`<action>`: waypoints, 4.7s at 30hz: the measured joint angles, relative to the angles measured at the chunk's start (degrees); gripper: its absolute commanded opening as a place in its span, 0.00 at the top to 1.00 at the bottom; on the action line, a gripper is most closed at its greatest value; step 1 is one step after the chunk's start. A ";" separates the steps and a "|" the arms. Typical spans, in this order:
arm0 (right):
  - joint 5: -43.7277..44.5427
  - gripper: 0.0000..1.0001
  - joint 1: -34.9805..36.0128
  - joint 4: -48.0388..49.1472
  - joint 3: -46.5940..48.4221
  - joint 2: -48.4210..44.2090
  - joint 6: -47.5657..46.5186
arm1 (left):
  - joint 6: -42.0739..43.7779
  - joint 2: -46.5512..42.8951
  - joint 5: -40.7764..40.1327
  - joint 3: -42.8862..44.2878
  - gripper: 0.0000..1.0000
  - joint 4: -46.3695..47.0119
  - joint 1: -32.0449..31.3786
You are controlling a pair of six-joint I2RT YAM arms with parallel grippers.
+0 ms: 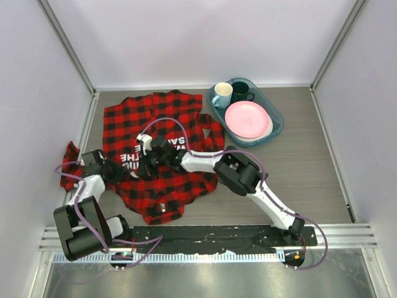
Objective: Remove the brooch from the garment
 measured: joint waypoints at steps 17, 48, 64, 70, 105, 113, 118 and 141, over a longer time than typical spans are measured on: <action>3.23 0.88 0.59 -4.57 2.69 0.00 -2.03 | 3.74 -10.40 -2.69 -4.33 0.82 0.44 -1.99; 3.26 0.88 0.13 -4.85 2.69 0.24 -2.05 | -10.67 -26.12 -5.90 -14.80 0.97 -0.13 -6.05; 1.99 0.88 -0.13 -4.42 2.69 0.74 -1.44 | -9.14 -22.77 -8.81 -3.34 0.41 -11.28 -6.58; 1.75 0.88 -0.13 -4.31 2.69 0.76 -1.44 | -5.68 -10.73 -8.61 3.52 0.39 -11.41 -5.07; 0.72 0.88 -0.24 -4.28 2.71 0.85 -1.44 | 6.12 7.43 -3.10 6.19 0.76 -3.41 -3.76; 0.13 0.88 -0.24 -4.26 3.08 1.18 -1.44 | 4.63 1.66 -3.21 1.70 0.90 -0.42 -3.76; 0.09 0.87 -0.24 -4.26 3.26 1.20 -1.22 | 3.80 -5.51 -4.39 -1.73 1.00 0.42 -3.76; 2.58 0.77 0.42 -9.57 5.53 1.09 -6.32 | -6.62 -28.28 -18.80 -15.02 1.00 3.34 -12.37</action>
